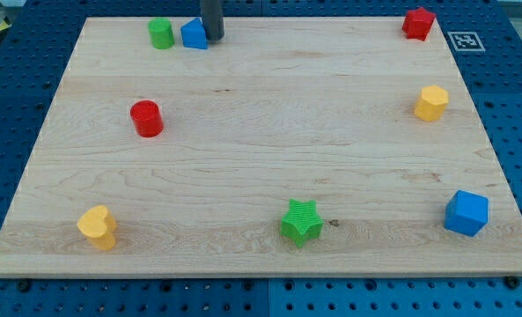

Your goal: Move your arm closer to the red circle

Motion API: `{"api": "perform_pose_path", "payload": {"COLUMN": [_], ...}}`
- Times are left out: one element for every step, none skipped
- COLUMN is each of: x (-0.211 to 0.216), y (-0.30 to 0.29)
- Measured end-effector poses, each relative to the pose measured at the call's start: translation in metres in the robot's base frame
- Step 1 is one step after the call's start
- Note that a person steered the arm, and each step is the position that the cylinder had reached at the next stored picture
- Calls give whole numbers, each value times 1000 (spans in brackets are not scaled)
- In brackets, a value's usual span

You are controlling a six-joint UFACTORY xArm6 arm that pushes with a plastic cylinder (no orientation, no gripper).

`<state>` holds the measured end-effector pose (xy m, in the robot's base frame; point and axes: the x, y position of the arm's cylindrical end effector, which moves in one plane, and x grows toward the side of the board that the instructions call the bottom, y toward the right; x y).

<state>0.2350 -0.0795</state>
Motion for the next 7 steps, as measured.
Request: {"api": "perform_pose_path", "payload": {"x": [0, 0, 4, 38, 64, 66, 103], "y": [2, -3, 7, 33, 35, 35, 35]}}
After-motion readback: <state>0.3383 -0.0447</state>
